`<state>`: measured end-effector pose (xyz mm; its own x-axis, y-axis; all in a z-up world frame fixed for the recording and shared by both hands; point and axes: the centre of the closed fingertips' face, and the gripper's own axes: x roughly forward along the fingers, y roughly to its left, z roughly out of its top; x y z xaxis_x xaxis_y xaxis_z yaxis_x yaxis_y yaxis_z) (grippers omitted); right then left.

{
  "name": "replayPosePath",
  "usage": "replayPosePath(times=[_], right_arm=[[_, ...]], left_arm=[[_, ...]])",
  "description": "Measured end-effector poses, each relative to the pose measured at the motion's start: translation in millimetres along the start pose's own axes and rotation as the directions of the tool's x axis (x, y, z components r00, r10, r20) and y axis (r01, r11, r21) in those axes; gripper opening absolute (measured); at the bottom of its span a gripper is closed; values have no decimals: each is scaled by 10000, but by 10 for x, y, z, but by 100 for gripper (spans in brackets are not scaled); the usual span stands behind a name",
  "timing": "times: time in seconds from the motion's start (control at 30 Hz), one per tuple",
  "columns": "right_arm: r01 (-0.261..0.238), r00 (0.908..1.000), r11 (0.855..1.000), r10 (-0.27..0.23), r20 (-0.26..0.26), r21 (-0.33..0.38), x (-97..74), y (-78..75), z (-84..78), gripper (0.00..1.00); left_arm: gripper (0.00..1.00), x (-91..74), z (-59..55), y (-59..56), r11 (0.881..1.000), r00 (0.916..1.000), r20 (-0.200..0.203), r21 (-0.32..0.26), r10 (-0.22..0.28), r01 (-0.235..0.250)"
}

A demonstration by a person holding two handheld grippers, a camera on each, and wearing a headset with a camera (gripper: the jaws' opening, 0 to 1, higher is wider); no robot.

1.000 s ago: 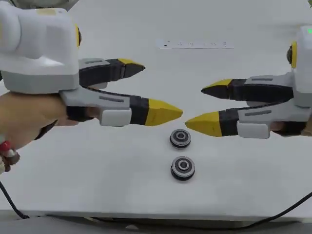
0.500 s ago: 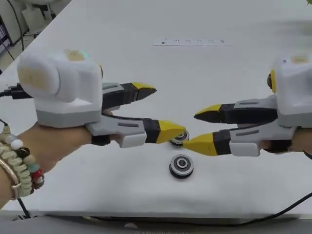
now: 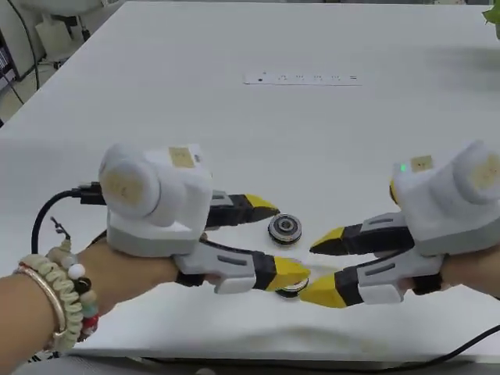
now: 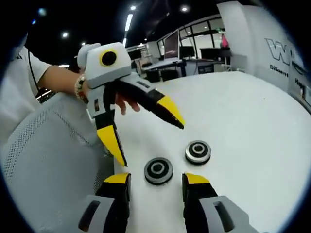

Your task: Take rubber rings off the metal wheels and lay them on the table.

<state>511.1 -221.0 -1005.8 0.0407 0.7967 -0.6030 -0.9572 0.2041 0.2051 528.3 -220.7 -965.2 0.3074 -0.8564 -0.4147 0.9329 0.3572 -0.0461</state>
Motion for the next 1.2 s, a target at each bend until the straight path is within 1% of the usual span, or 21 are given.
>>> replayPosePath(times=[0.03,0.1,0.17,0.2,0.23,0.3,0.47,0.57,0.67,0.7,0.77,0.83,0.87,1.0,1.07,1.1,1.2], right_arm=[[1,10000,10000,-2,-89,-36,18,4,-18,40],[-5,9994,10000,2,-334,-77,45,4,-66,39],[103,9988,9998,-111,-482,-180,63,-21,-96,37],[139,9986,9997,-149,-516,-200,68,-26,-102,35],[195,9983,9996,-206,-537,-207,72,-39,-110,34],[263,9977,9995,-274,-617,-190,74,-55,-126,31],[320,9980,9992,-332,-536,-220,73,-65,-115,27],[297,9980,9990,-315,-540,-332,81,-60,-118,25],[330,9984,9983,-352,-442,-487,84,-64,-97,22],[335,9985,9983,-355,-423,-469,84,-67,-94,22],[329,9986,9987,-344,-399,-387,86,-69,-93,22],[324,9983,9986,-344,-471,-419,87,-69,-111,20],[333,9981,9985,-355,-496,-440,89,-71,-116,20],[335,9981,9979,-362,-496,-548,86,-70,-114,19],[377,9979,9975,-408,-507,-598,86,-78,-111,18],[389,9978,9973,-421,-515,-621,84,-81,-111,17],[419,9974,9966,-459,-560,-707,80,-94,-120,15]], left_arm=[[49,13,-37,-13,9998,9999,-161,164,-54,57],[46,32,-80,-21,9997,9994,-330,226,-113,121],[44,46,-102,-10,9998,9993,-373,175,-104,111],[43,54,-111,-3,9998,9992,-390,153,-83,89],[42,67,-136,5,9999,9988,-495,121,-51,57],[40,81,-200,21,9997,9970,-774,261,27,-6],[31,105,-280,-6,9995,9953,-959,287,-114,142],[26,113,-273,-2,9990,9959,-906,423,-67,106],[20,130,-277,-3,9996,9967,-808,270,-89,111],[20,135,-289,-11,9995,9964,-834,268,-131,153],[20,147,-339,-30,9991,9945,-1030,356,-179,217],[19,143,-368,-33,9991,9936,-1117,368,-188,230],[18,147,-352,-28,9988,9943,-1052,420,-193,239],[17,144,-339,-26,9982,9947,-1006,543,-207,263],[15,144,-341,-35,9983,9946,-1013,500,-240,292],[14,141,-337,-21,9981,9948,-1009,567,-162,220],[14,127,-325,-33,9984,9954,-945,510,-180,229]])
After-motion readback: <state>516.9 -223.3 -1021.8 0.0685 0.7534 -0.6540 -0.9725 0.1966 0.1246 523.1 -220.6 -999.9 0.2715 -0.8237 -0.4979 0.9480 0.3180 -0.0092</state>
